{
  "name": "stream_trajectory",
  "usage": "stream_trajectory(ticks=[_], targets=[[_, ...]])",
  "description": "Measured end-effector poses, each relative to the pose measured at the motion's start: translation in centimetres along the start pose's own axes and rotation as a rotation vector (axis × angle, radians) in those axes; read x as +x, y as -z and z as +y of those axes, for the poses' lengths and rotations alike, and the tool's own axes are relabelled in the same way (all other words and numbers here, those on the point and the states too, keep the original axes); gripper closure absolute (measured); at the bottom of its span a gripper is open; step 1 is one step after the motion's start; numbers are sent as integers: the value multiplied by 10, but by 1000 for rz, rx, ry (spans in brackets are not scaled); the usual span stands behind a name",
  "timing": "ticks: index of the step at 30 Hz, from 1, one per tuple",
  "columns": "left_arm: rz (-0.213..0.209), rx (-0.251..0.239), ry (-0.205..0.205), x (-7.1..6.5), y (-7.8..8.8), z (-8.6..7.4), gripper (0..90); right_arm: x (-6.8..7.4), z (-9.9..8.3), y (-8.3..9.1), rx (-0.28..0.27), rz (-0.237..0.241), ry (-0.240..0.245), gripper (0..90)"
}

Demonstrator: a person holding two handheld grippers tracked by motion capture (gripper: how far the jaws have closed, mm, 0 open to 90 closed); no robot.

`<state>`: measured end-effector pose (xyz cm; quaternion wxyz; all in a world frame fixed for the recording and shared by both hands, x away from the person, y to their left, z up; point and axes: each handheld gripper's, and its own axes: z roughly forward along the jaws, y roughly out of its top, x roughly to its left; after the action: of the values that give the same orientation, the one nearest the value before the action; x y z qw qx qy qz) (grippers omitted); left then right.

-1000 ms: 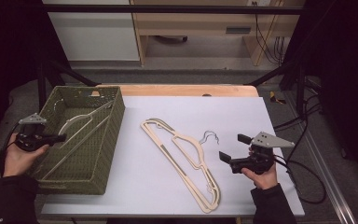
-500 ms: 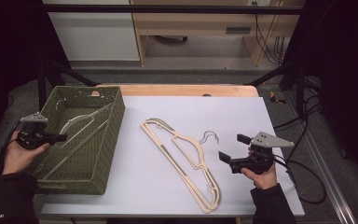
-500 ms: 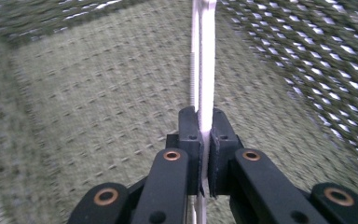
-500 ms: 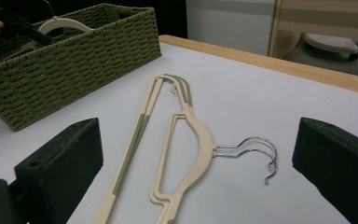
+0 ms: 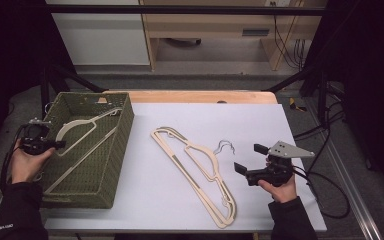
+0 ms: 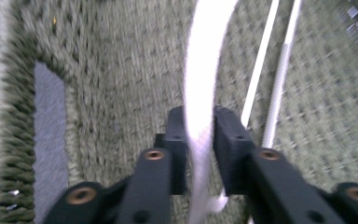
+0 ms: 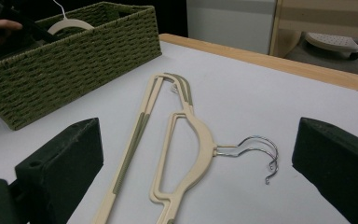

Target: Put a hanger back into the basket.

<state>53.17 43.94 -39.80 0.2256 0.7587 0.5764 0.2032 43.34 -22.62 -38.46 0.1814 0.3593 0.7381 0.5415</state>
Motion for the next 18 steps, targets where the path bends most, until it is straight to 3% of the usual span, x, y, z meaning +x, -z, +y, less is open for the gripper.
stream_trajectory(ticks=[3, 6, 11, 16, 18], targets=[[14, 28, 14, 3, -3, -3, 659, 0, 0, -1, 1, 1, 1, 23], [33, 24, 38, 5, -1, -5, 627, 0, 0, -1, 1, 1, 1, 23], [52, 35, 39, 3, 5, -5, 575, 0, 0, 0, 0, -1, 0, 23], [34, -15, 56, -2, 20, -5, 531, 0, 0, 2, -4, -2, 2, 23], [28, -48, 42, -6, 27, -3, 517, 0, 1, 3, -4, -3, -2, 23]])
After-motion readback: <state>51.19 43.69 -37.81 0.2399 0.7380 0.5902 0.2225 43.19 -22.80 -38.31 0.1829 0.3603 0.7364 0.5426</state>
